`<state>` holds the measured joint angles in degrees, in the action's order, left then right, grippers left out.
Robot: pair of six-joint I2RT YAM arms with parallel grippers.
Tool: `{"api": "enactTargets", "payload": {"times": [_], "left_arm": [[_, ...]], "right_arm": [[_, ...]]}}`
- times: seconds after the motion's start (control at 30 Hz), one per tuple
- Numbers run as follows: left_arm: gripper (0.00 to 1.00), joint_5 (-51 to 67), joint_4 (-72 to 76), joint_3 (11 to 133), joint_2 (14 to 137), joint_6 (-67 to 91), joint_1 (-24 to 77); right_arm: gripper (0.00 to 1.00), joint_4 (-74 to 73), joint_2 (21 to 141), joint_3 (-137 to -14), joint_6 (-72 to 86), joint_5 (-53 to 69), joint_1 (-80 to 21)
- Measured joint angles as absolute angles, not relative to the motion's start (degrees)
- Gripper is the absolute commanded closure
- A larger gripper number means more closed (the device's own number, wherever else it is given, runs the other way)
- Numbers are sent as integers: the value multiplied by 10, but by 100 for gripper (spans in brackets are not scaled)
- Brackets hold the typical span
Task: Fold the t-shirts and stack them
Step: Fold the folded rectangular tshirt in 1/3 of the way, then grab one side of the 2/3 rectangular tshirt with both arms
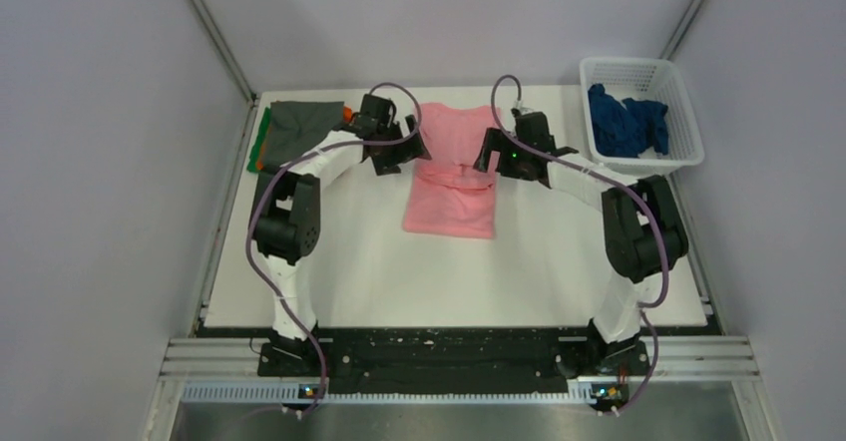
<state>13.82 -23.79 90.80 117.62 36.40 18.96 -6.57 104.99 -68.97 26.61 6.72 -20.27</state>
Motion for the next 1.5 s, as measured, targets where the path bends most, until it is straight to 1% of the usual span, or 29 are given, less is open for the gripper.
{"api": "enactTargets", "payload": {"times": [0.03,0.17,0.3,0.4,0.5,0.6,0.73,0.93,1.1,1.2,1.23,1.3,1.37,1.43,1.5], "left_arm": [[1,138,-234,898,1167,364,189],[1,140,-222,790,1081,368,188],[1,141,-213,667,987,375,188],[1,138,-214,590,931,381,188],[1,136,-216,519,876,391,188],[1,126,-219,478,834,396,188],[1,110,-224,460,796,404,188],[1,102,-224,455,785,405,188],[1,112,-211,455,794,407,188],[1,123,-197,455,820,409,188],[1,128,-194,456,831,410,188],[4,134,-189,461,853,413,190],[10,142,-182,471,882,418,193],[19,152,-171,487,903,422,198],[25,159,-157,497,920,425,204]], "right_arm": [[1,-63,1045,-686,266,68,-201],[1,-47,983,-615,265,84,-204],[1,-41,927,-553,251,117,-236],[1,-21,923,-544,235,132,-288],[1,-8,931,-547,229,146,-312],[1,4,969,-570,226,151,-314],[1,8,1035,-611,224,144,-312],[1,3,1100,-695,210,95,-310],[1,4,1117,-766,209,50,-293],[1,3,1112,-772,211,42,-275],[1,5,1107,-763,211,41,-271],[1,6,1075,-713,213,37,-262],[1,-2,1024,-644,219,36,-261],[2,-9,960,-568,233,41,-262],[4,-14,905,-510,248,46,-263]]}}
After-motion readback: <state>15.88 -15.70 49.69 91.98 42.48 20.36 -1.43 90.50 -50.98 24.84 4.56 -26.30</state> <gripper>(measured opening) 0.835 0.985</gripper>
